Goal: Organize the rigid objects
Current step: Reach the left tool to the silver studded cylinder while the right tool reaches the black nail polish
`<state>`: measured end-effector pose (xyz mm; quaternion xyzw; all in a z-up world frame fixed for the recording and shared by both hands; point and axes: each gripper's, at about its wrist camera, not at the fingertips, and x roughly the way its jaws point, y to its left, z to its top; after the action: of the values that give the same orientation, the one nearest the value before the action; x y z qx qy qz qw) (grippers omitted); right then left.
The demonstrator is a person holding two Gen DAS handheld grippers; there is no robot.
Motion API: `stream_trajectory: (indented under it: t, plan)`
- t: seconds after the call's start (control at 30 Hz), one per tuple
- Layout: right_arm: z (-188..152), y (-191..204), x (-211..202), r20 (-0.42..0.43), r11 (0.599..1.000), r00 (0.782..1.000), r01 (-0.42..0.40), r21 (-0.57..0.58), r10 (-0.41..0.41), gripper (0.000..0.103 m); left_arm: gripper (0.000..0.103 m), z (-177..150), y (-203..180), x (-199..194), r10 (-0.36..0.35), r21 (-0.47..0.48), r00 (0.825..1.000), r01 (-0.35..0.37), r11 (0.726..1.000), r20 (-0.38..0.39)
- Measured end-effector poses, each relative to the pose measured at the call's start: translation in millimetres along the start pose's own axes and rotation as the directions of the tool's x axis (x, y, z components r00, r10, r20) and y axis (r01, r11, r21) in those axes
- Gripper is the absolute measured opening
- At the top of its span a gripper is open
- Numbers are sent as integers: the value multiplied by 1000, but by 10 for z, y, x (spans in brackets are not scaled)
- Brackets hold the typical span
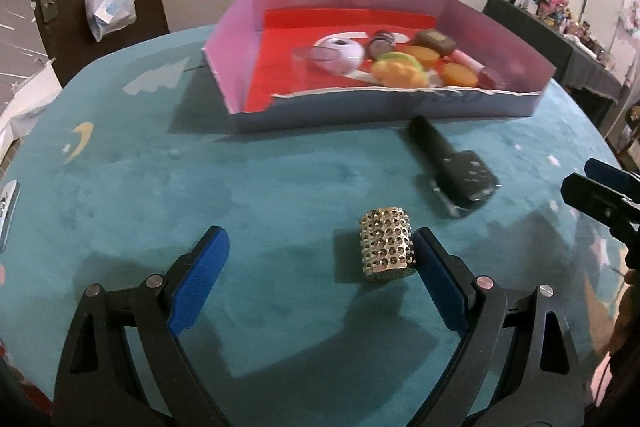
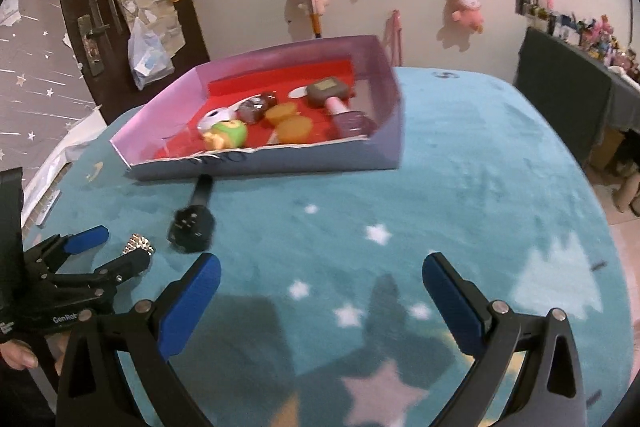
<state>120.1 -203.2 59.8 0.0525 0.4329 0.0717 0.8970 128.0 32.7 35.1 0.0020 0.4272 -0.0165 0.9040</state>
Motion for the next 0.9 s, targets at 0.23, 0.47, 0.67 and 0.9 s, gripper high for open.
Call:
stream_trajectory:
  t: [0.23, 0.47, 0.67, 0.9]
  plan:
    - [134, 284, 293, -64, 996, 995, -83, -36, 80, 103, 93, 55, 120, 31, 21, 11, 1000, -21, 1000, 7]
    - [223, 502, 514, -108, 989, 987, -124, -74, 116, 103, 93, 109, 190, 37, 37, 32, 999, -38, 999, 19]
    - [257, 626, 661, -139, 987, 986, -113, -116, 97, 100, 91, 113, 225, 73, 23, 33, 1000, -23, 999, 18]
    - [291, 621, 692, -141, 989, 989, -50, -136, 31, 100, 91, 112, 231, 97, 17, 40, 1000, -18, 999, 11]
